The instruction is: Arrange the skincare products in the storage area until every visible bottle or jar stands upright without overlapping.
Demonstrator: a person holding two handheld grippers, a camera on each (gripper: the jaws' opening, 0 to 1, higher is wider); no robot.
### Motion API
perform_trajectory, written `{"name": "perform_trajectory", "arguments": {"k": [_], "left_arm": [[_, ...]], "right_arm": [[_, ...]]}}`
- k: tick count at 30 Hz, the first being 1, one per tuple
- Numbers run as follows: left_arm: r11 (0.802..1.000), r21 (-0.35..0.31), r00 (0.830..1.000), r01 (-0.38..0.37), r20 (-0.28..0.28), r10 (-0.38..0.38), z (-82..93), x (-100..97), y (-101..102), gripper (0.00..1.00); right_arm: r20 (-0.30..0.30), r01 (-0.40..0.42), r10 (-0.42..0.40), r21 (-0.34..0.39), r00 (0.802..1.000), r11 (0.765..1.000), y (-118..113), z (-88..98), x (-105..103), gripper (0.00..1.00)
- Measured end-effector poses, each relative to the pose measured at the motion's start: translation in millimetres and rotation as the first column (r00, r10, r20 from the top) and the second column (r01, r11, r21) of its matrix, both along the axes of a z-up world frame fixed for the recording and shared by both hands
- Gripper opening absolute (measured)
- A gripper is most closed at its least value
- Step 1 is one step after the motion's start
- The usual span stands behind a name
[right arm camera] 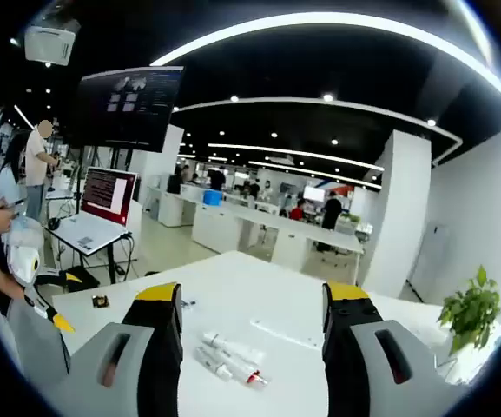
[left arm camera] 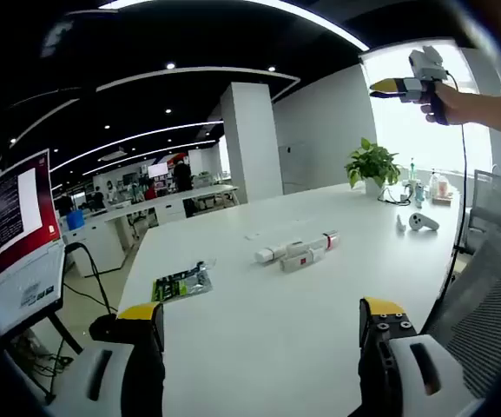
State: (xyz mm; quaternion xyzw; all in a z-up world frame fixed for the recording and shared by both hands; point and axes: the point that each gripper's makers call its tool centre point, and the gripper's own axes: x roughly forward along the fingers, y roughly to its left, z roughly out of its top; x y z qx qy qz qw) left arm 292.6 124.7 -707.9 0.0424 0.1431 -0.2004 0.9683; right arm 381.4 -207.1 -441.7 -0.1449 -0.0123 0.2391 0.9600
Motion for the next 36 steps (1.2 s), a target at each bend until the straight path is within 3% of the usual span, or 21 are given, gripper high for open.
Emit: {"name": "perform_trajectory", "arguments": {"k": [5,10,11,12,13,15,18,22,24,26,29,36], "left_arm": [[0.997,-0.042,0.998,-0.066,-0.009,0.065,1.8,3.0,16.1,0.93],[0.999,0.004,0.999,-0.034,-0.002,0.034,-0.7,1.3,7.9,0.93],[1.000,0.007,1.000,-0.030,-0.004,0.030,-1.1,1.2,7.4,0.93],[1.000,0.007,1.000,-0.029,-0.004,0.029,-1.1,1.2,7.6,0.93],[1.000,0.005,1.000,-0.029,-0.005,0.029,-1.2,1.5,7.9,0.93],[1.000,0.000,0.999,-0.031,-0.008,0.031,-1.4,1.7,8.1,0.93],[1.000,0.000,1.000,-0.027,-0.012,0.027,-2.2,1.6,7.1,0.92],[1.000,0.001,1.000,-0.015,-0.013,0.015,-2.5,1.0,4.7,0.92],[1.000,0.002,1.000,-0.013,-0.020,0.013,-4.1,0.8,4.6,0.92],[1.000,0.002,1.000,-0.014,-0.024,0.014,-4.9,1.0,5.1,0.92],[1.000,0.008,0.999,-0.012,-0.036,0.012,-7.8,0.9,5.4,0.91],[1.000,0.009,0.999,-0.020,-0.047,0.020,-10.3,1.4,7.7,0.91]], "right_arm": [[0.018,-0.033,0.033,0.010,0.999,0.999,-11.1,47.6,26.4,0.62],[0.104,-0.015,0.022,-0.062,0.994,0.998,-31.1,100.9,40.5,0.62],[0.146,-0.013,0.022,-0.058,0.989,0.998,-34.5,113.9,42.3,0.62],[0.141,-0.024,0.029,-0.039,0.990,0.999,-35.9,120.0,42.3,0.62],[0.095,0.009,0.003,-0.125,0.995,0.992,-47.4,122.9,48.8,0.62],[0.178,0.035,-0.004,-0.169,0.984,0.985,-56.1,143.0,51.3,0.60],[0.154,0.019,0.006,-0.163,0.988,0.986,-62.4,155.0,55.4,0.58],[0.129,0.017,0.008,-0.194,0.992,0.981,-60.2,148.6,65.6,0.57],[0.042,-0.033,0.044,-0.232,0.998,0.972,-44.1,120.2,71.8,0.58],[0.000,-0.057,0.059,-0.276,0.998,0.959,-35.4,100.8,77.5,0.59],[-0.071,-0.109,0.093,-0.275,0.993,0.955,-16.0,70.5,86.9,0.60],[-0.183,-0.187,0.139,-0.281,0.973,0.941,13.0,22.8,109.3,0.62]]}}
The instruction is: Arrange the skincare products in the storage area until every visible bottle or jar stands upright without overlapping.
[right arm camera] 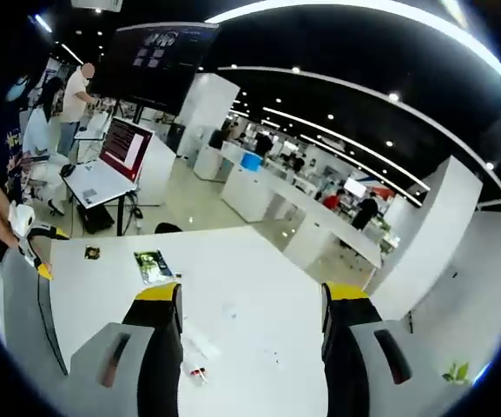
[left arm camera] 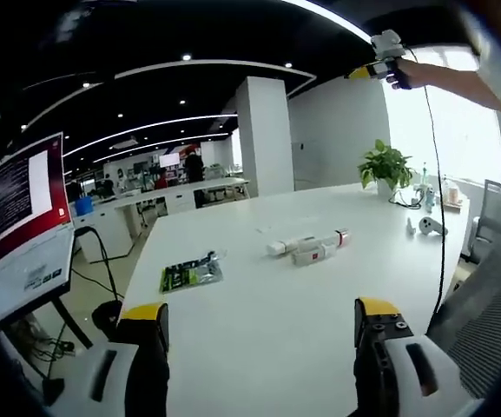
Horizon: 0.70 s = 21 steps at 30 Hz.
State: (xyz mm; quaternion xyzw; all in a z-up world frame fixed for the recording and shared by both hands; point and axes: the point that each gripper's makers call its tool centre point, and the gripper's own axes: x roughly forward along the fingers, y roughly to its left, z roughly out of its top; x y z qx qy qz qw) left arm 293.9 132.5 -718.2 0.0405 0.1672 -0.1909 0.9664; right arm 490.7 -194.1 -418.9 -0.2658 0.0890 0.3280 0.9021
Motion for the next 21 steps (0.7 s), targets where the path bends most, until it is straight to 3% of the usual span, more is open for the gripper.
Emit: {"name": "perform_trajectory", "arguments": {"k": [7,9,10,12,16,21], "left_arm": [[1.000,0.008,1.000,0.007,-0.005,-0.007,-1.5,-0.1,-1.1,0.87],[0.999,-0.034,1.000,-0.018,0.006,0.019,3.4,1.5,3.1,0.86],[0.998,-0.054,1.000,-0.024,0.015,0.025,5.9,2.4,3.9,0.88],[0.999,-0.031,1.000,-0.018,0.007,0.018,2.6,1.8,3.3,0.88],[1.000,-0.018,1.000,0.009,0.020,-0.008,3.9,0.4,-2.7,0.89],[1.000,0.005,0.999,0.030,0.015,-0.030,0.8,-0.7,-6.1,0.90]], "right_arm": [[-0.058,-0.028,0.027,-0.019,0.998,0.999,18.2,-22.1,27.2,0.62],[-0.084,-0.042,0.040,-0.018,0.996,0.999,26.6,-30.8,33.6,0.62],[-0.098,-0.046,0.043,-0.030,0.994,0.998,30.6,-38.2,39.3,0.62],[-0.116,-0.058,0.046,-0.100,0.992,0.993,34.9,-54.2,45.7,0.62],[-0.156,-0.072,0.052,-0.121,0.986,0.990,46.1,-77.6,59.3,0.62],[-0.196,-0.114,0.072,-0.214,0.978,0.970,57.7,-115.2,72.4,0.62]]}}
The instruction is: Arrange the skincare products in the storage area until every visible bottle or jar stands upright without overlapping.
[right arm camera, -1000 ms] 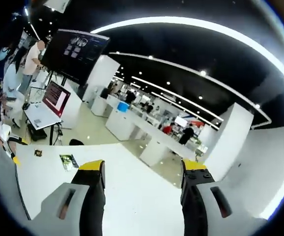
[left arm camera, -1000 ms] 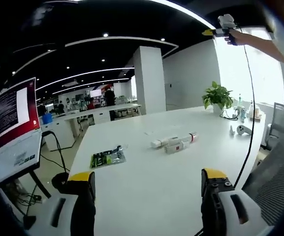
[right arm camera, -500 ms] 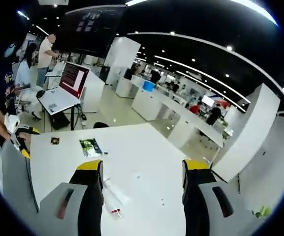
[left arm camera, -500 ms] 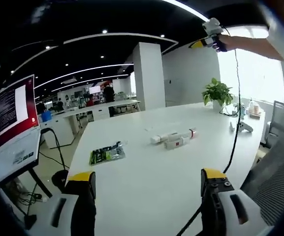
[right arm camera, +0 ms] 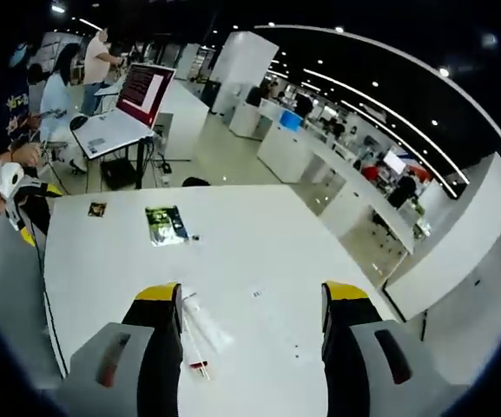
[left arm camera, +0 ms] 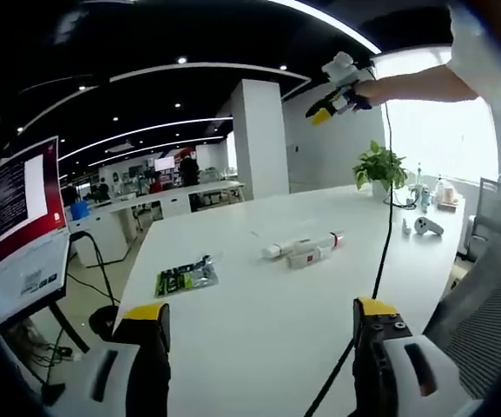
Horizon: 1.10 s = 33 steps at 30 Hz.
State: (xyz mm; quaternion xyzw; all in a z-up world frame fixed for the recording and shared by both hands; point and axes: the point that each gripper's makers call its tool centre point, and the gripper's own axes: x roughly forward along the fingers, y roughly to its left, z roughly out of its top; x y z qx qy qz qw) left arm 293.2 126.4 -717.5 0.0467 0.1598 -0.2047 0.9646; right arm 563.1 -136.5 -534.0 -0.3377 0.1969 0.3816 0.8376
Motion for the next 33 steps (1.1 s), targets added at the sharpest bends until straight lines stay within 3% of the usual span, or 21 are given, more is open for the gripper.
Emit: {"name": "perform_trajectory", "arguments": {"k": [11,13,20,25,27,33], "left_arm": [[1.000,0.000,0.999,0.010,-0.047,-0.010,-9.8,-0.4,-0.9,0.88],[1.000,0.007,0.998,0.011,-0.061,-0.011,-12.6,-0.9,-1.1,0.87],[1.000,0.018,0.996,0.012,-0.090,-0.011,-19.7,-2.0,-0.1,0.86],[1.000,0.019,0.995,0.007,-0.100,-0.005,-23.3,-2.1,1.6,0.85],[1.000,0.021,0.994,0.001,-0.107,0.001,-25.3,-2.1,2.9,0.85],[1.000,0.025,0.992,-0.009,-0.123,0.012,-29.9,-2.0,6.7,0.84]], "right_arm": [[-0.129,-0.061,0.043,-0.137,0.991,0.989,13.9,-79.9,25.8,0.60],[-0.176,-0.068,0.038,-0.170,0.984,0.983,13.3,-99.5,27.9,0.59],[-0.253,-0.122,0.057,-0.249,0.966,0.961,9.6,-159.0,41.2,0.55],[-0.295,-0.135,0.051,-0.273,0.954,0.953,5.7,-184.6,54.9,0.50],[-0.330,-0.134,0.035,-0.282,0.943,0.950,3.4,-202.8,59.2,0.48],[-0.399,-0.169,0.015,-0.352,0.917,0.921,-9.0,-246.0,61.7,0.45]]}}
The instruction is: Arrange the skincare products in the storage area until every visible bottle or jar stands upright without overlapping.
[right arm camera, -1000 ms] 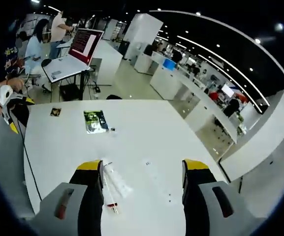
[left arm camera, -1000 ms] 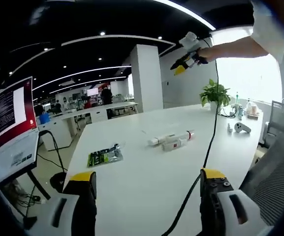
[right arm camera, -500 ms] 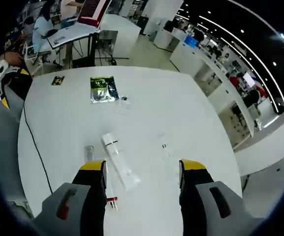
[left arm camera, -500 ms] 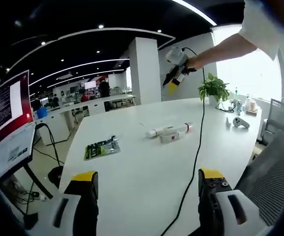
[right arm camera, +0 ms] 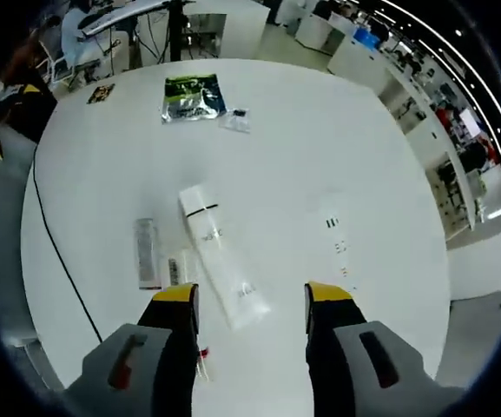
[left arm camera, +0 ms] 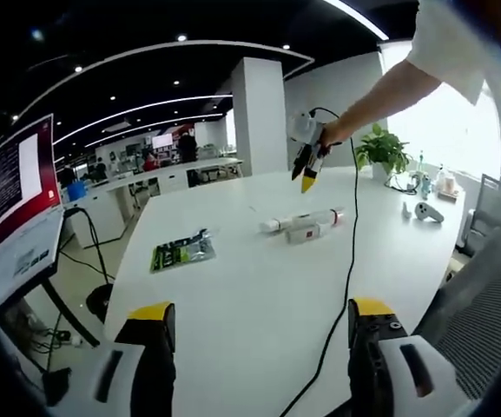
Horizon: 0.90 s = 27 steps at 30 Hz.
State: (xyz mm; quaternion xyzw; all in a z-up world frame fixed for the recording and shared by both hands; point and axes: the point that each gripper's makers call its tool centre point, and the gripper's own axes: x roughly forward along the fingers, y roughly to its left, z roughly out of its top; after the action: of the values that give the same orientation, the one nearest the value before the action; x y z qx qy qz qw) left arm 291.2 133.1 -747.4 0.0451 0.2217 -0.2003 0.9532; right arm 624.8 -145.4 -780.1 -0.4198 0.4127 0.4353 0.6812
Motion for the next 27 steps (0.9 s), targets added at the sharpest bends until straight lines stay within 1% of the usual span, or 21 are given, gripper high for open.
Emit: {"name": "perform_trajectory", "arguments": {"k": [3,7,12,13,15,21,27], "left_arm": [[1.000,-0.004,1.000,-0.012,-0.017,0.012,-3.4,0.5,2.9,0.84],[1.000,0.005,0.999,-0.021,-0.033,0.021,-7.3,0.8,5.6,0.84],[1.000,0.010,0.999,-0.026,-0.046,0.026,-10.8,0.7,7.4,0.83],[1.000,0.012,0.998,-0.025,-0.049,0.026,-11.3,0.5,7.4,0.83],[1.000,0.014,0.998,-0.025,-0.051,0.026,-11.9,0.3,7.4,0.83],[0.999,0.023,0.997,-0.026,-0.066,0.027,-15.2,-0.6,7.9,0.82],[0.999,0.029,0.996,-0.028,-0.079,0.030,-18.0,-1.0,8.6,0.82]], "right_arm": [[-0.033,0.001,-0.002,-0.021,0.999,1.000,-4.4,-18.4,1.4,0.43],[-0.064,-0.012,0.008,-0.058,0.998,0.998,-7.8,-36.8,0.5,0.42],[-0.084,-0.046,0.038,-0.091,0.996,0.995,-6.4,-51.9,-0.8,0.40],[-0.084,-0.059,0.050,-0.108,0.995,0.992,-7.7,-55.9,0.4,0.40],[-0.100,-0.063,0.052,-0.115,0.994,0.991,-6.1,-61.2,-1.6,0.39],[-0.124,-0.094,0.079,-0.123,0.989,0.988,-1.3,-74.0,-3.1,0.38],[-0.147,-0.101,0.082,-0.123,0.986,0.987,-1.9,-80.6,-2.6,0.37]]}}
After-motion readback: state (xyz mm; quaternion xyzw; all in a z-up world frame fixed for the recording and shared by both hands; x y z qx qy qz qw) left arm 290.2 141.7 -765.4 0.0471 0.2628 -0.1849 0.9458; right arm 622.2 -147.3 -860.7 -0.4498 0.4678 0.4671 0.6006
